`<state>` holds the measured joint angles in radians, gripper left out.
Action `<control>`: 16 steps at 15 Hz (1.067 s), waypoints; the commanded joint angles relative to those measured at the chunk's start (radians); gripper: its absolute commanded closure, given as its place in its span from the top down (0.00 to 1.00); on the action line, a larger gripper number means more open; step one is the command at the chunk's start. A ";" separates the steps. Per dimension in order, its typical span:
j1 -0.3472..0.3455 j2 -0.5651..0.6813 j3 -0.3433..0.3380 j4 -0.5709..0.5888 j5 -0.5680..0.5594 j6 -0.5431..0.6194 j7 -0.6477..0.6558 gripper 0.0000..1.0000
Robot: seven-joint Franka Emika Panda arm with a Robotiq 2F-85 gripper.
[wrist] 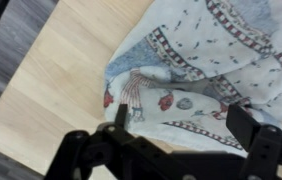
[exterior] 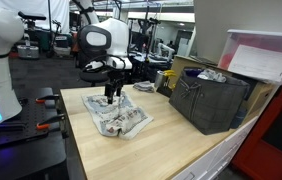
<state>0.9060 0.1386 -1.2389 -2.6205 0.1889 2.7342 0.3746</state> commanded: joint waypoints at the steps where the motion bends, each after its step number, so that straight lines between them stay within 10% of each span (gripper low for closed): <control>1: -0.043 -0.068 0.072 0.037 0.079 -0.043 -0.088 1.00; 3: -0.244 -0.090 0.293 0.059 0.048 -0.042 -0.087 1.00; 4: -0.171 -0.037 0.250 0.082 0.174 -0.056 -0.191 1.00; 10: -0.357 0.184 0.431 0.266 0.519 -0.208 -0.572 1.00; 13: -0.610 0.067 0.702 0.192 0.294 -0.087 -0.382 1.00; 16: -0.662 0.050 0.753 0.189 0.273 -0.085 -0.363 1.00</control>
<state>0.4284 0.2250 -0.6652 -2.4228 0.5559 2.6239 -0.0541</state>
